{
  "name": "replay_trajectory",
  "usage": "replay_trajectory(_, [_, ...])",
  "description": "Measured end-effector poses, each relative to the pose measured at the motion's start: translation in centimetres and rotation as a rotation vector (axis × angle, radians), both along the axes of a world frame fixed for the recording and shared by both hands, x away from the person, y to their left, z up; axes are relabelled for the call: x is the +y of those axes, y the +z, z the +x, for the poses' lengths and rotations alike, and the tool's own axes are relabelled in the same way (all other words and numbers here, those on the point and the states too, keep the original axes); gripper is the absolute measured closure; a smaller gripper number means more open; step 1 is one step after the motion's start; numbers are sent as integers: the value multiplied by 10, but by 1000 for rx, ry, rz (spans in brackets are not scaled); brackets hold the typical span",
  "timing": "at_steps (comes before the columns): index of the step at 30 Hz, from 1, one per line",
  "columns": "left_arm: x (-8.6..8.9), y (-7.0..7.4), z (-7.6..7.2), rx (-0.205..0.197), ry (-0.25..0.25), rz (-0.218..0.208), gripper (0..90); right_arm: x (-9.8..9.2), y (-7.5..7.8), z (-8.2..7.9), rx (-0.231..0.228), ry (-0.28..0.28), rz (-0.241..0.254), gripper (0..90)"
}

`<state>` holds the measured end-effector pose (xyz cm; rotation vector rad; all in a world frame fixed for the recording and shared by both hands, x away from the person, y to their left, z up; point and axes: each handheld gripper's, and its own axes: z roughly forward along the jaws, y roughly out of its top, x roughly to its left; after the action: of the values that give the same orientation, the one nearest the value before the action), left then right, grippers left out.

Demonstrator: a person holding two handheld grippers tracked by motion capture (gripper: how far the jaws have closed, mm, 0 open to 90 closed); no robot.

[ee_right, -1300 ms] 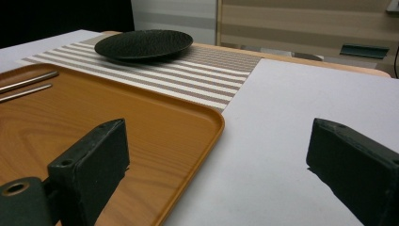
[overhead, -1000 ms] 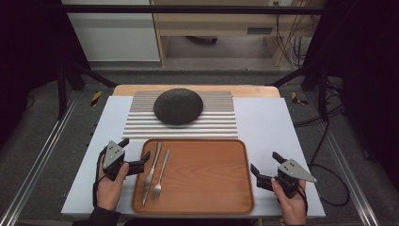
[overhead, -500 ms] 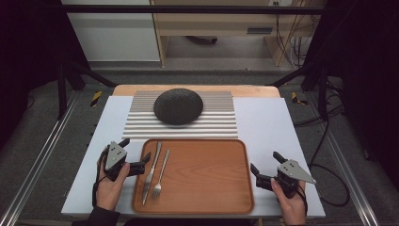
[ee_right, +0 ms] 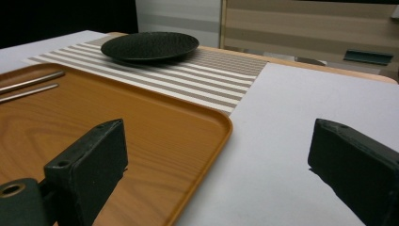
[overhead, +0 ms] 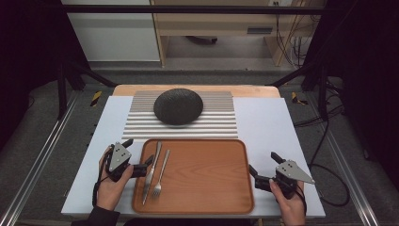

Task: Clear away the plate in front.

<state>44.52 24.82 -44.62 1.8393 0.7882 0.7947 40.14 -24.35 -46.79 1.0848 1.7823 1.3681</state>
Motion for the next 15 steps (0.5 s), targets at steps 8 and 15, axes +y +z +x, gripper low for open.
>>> replay_trajectory(8, [-6, 10, 4, 0, -55, 88, 58, 1, 2, -1, 16, 37, -23, 55])
replay_trajectory(15, [-17, 20, 31, 37, -138, 224, 62, -15, 4, 1, 9, 10, -3, 56])
